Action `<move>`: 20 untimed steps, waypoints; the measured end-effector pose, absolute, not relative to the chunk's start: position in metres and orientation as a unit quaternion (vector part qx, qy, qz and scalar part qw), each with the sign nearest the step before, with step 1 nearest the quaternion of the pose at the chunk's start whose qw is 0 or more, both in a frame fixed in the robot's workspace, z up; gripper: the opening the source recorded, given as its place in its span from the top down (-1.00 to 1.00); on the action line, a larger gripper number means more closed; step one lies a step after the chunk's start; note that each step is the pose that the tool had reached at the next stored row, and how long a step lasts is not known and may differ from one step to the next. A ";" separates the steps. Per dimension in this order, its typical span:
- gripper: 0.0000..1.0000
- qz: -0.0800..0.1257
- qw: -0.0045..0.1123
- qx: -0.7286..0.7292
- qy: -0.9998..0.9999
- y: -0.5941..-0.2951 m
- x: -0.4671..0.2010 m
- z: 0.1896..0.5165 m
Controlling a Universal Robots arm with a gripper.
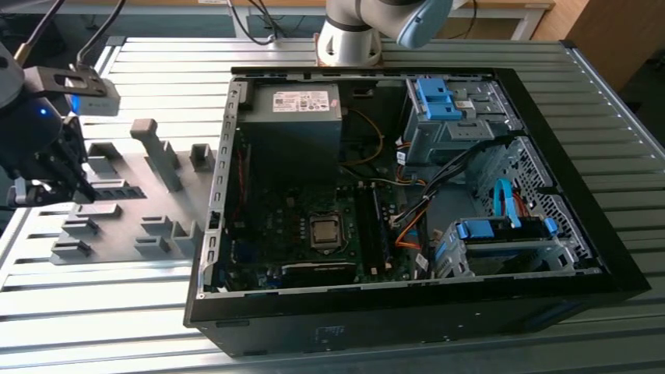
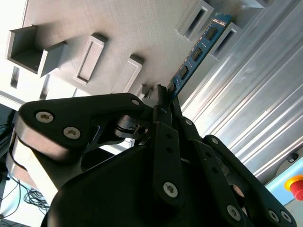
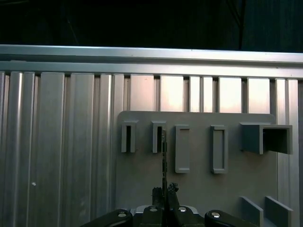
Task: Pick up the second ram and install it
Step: 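Pick up the second ram and move it above second insertion slot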
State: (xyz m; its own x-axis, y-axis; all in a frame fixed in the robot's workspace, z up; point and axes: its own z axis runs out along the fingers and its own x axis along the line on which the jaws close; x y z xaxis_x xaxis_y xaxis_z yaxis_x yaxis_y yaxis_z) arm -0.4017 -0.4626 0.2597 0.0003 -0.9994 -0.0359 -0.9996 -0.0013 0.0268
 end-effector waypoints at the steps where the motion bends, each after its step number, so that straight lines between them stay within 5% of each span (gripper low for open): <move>1: 0.72 0.022 0.003 -0.707 0.707 -0.463 -0.402 0.260; 20: 0.72 0.022 0.003 -0.707 0.707 -0.463 -0.402 0.268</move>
State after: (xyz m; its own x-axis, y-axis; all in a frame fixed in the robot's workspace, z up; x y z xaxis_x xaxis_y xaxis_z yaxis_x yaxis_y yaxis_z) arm -0.4017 -0.4626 0.2676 0.0002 -0.9994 -0.0359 -0.9996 -0.0012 0.0268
